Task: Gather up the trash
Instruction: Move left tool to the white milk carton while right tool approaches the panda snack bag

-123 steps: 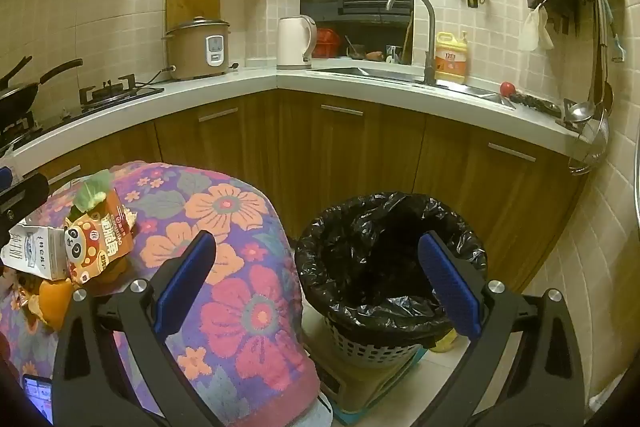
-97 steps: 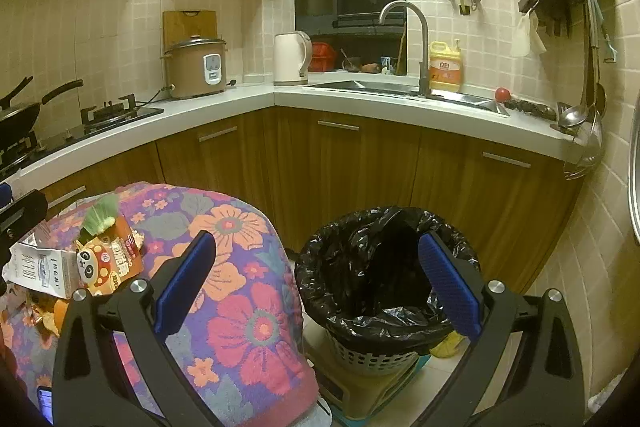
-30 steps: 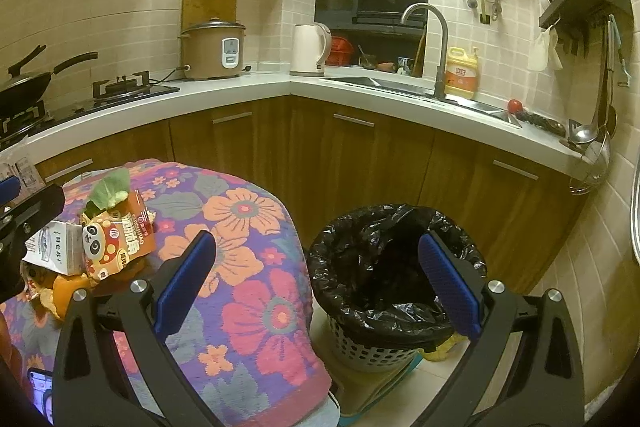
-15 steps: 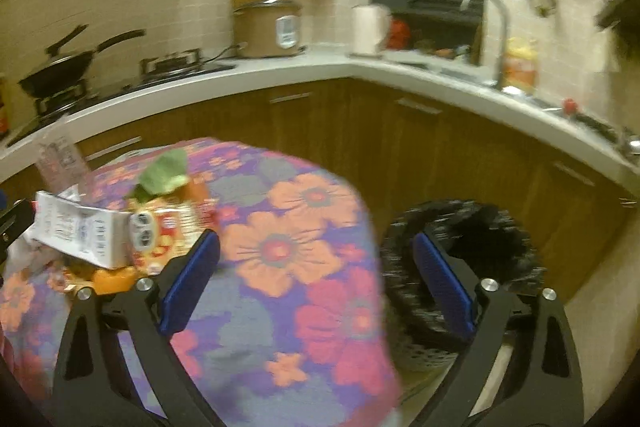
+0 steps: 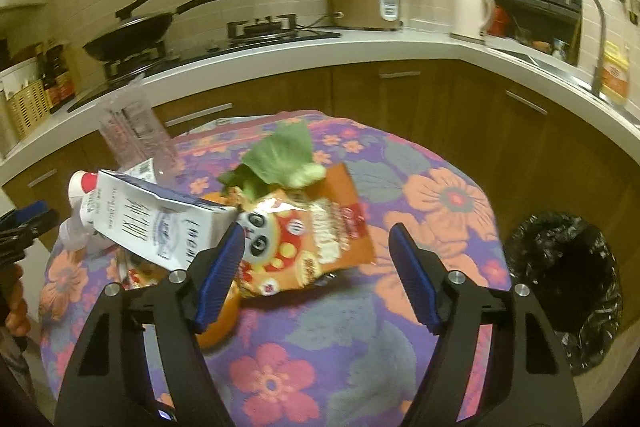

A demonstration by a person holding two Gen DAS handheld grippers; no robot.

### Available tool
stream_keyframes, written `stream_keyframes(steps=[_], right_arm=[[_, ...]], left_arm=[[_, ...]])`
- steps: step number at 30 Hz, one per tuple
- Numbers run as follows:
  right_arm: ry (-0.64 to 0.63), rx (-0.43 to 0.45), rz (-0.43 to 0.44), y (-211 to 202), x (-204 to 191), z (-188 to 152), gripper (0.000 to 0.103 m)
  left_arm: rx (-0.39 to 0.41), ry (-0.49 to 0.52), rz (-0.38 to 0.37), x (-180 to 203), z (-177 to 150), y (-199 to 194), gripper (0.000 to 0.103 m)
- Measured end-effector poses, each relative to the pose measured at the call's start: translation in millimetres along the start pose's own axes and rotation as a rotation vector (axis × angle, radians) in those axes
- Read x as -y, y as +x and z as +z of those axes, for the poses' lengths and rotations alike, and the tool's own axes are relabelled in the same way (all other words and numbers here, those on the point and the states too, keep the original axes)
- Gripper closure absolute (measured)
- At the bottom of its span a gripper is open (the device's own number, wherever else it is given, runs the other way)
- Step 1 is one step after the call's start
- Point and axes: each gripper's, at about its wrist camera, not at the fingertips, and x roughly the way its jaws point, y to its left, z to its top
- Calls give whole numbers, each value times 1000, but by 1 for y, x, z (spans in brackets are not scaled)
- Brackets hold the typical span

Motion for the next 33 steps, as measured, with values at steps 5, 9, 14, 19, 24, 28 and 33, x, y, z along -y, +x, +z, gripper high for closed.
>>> stream_keyframes(steps=[5,9,14,19,24,28,33], right_arm=[[-27,-15,8,6,-6,3,33],[-41,-29,36,10,-8,5,33],[-75,-28,82,9,-16,9,33],[-81,-22,72,8,-14,11,33],[-48,-33,50,13,4,10,33],[-45,-49,42,21,20,10,33],[-43,-94,56,35,29,7,33]], left_arm=[[-83,59,-64,6,-1,30,16],[-112,87,-106,15,-7,33,22],[-111,78,-124,19,-12,25,25],[-75,92,-60,24,-10,14,25],[-9,96,-152,47,2,-3,23],[-2,109,-216,79,16,9,23],[-47,89,-230,95,28,43,23]])
